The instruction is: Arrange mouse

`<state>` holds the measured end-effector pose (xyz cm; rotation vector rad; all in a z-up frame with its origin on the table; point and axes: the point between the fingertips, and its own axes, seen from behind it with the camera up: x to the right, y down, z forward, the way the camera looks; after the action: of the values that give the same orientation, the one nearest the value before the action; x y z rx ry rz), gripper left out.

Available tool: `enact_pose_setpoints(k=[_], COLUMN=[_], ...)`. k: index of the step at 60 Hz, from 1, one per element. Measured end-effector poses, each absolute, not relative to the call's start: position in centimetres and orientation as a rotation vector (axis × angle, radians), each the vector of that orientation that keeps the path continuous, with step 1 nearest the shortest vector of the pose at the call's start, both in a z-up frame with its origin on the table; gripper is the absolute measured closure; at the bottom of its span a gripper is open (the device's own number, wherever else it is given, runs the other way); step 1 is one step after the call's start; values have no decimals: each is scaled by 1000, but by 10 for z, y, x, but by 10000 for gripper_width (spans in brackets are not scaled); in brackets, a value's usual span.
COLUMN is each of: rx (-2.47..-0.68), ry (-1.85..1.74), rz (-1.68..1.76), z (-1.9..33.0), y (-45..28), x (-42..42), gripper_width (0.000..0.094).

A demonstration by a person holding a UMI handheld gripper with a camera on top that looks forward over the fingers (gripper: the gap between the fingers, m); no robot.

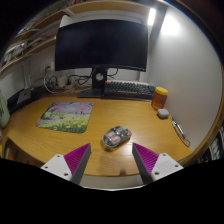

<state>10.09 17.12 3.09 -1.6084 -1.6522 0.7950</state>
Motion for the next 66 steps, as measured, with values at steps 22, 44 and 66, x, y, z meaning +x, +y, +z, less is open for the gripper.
enact_pose_setpoints(k=[22, 44, 66], rx=[-1670, -1697, -1690], ry=[-1664, -1667, -1702], rz=[754, 740, 691], z=[-5, -11, -15], y=[169, 166, 163], x=[56, 2, -20], gripper_width=[73, 69, 514])
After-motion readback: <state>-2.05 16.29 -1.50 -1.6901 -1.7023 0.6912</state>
